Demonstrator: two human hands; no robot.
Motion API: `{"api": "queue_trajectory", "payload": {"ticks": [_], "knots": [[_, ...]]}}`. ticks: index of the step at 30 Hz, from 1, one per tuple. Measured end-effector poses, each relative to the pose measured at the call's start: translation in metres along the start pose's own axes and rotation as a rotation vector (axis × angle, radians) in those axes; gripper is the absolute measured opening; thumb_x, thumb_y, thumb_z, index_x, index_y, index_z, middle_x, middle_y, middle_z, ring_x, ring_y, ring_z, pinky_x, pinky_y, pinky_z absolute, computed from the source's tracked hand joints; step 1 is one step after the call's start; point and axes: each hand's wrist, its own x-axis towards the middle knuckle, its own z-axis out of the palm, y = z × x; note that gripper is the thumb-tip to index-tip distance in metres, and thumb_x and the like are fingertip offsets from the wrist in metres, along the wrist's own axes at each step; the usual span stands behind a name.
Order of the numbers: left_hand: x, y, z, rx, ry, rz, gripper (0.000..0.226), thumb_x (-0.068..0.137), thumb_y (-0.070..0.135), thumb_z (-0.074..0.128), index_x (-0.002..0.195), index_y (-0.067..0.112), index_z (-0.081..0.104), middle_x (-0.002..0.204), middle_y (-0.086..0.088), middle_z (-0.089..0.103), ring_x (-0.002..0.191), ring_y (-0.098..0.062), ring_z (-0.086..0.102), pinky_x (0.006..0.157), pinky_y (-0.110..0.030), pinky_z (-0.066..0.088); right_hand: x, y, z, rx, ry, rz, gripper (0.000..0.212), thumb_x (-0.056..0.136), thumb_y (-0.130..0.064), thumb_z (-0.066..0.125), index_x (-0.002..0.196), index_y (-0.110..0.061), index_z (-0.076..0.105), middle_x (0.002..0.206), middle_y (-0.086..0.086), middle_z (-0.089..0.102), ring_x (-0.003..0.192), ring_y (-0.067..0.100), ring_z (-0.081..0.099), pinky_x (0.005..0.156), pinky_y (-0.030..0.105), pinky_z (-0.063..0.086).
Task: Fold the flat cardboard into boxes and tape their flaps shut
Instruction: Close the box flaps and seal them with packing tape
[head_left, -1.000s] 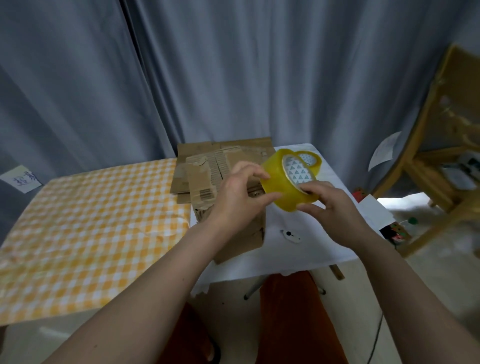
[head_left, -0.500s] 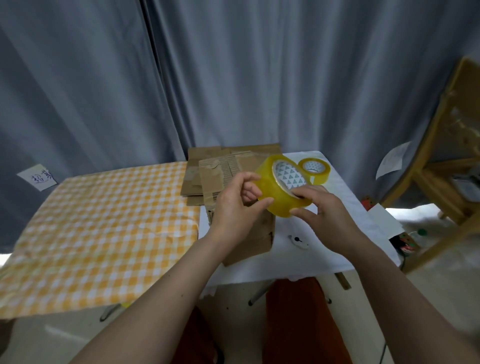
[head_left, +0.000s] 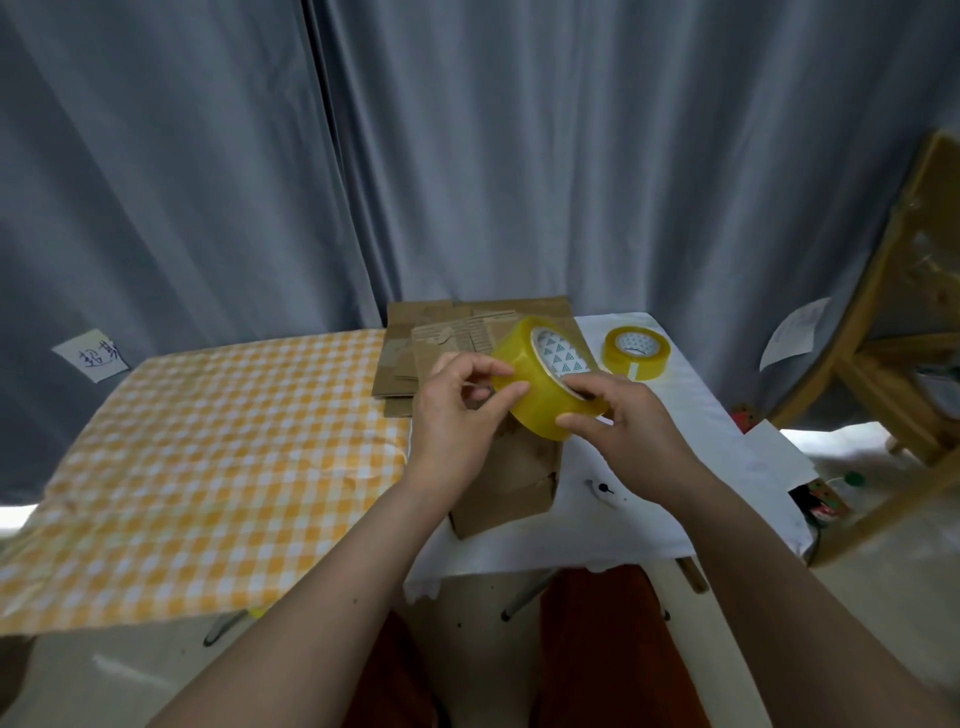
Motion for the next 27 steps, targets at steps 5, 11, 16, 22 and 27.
{"api": "queue_trajectory", "payload": {"ticks": [5,11,16,22,27], "knots": [[-0.003,-0.002,-0.006,0.123,0.048,0.118,0.008,0.08,0.012,0.075,0.079,0.016,0.069,0.095,0.007,0.062,0.087,-0.001,0.058,0.079,-0.015,0.048,0.0,-0.006,0.006,-0.064,-0.016,0.002,0.038,0.086,-0.017,0.067,0.123,-0.015,0.059,0.118,0.002,0.056,0.106,0.012,0.047,0.09,0.024,0.036],[-0.01,0.001,-0.003,0.296,0.171,0.214,0.003,0.088,0.014,0.067,0.087,0.012,0.066,0.101,0.002,0.072,0.086,-0.009,0.067,0.075,-0.032,0.056,0.0,-0.012,0.015,-0.218,0.039,-0.077,0.062,0.072,-0.025,0.08,0.127,-0.018,0.052,0.113,-0.007,0.046,0.107,0.008,0.037,0.086,0.024,0.03],[-0.002,0.003,-0.01,-0.05,0.287,-0.237,0.008,0.09,0.016,0.065,0.082,0.017,0.065,0.07,0.007,0.067,0.069,-0.007,0.066,0.06,-0.02,0.052,0.002,-0.001,0.018,-0.114,0.398,-0.14,0.064,0.072,0.003,0.07,0.129,-0.017,0.048,0.126,0.004,0.043,0.117,0.014,0.043,0.096,0.028,0.041],[-0.002,0.007,-0.002,-0.569,0.216,-0.625,0.015,0.096,0.006,0.053,0.096,-0.004,0.064,0.073,-0.012,0.069,0.063,-0.014,0.068,0.065,-0.026,0.06,0.007,0.006,0.035,0.742,0.34,0.308,0.042,0.088,-0.014,0.063,0.128,-0.012,0.05,0.113,0.006,0.065,0.093,0.006,0.067,0.07,0.023,0.056],[-0.006,0.002,-0.006,-0.472,0.242,-0.674,0.012,0.09,0.006,0.063,0.086,-0.005,0.068,0.066,-0.007,0.067,0.059,-0.011,0.063,0.065,-0.023,0.056,0.007,0.019,0.04,0.743,0.394,0.33,0.042,0.088,0.002,0.058,0.128,-0.006,0.052,0.108,0.009,0.066,0.094,0.018,0.068,0.065,0.027,0.058]]}}
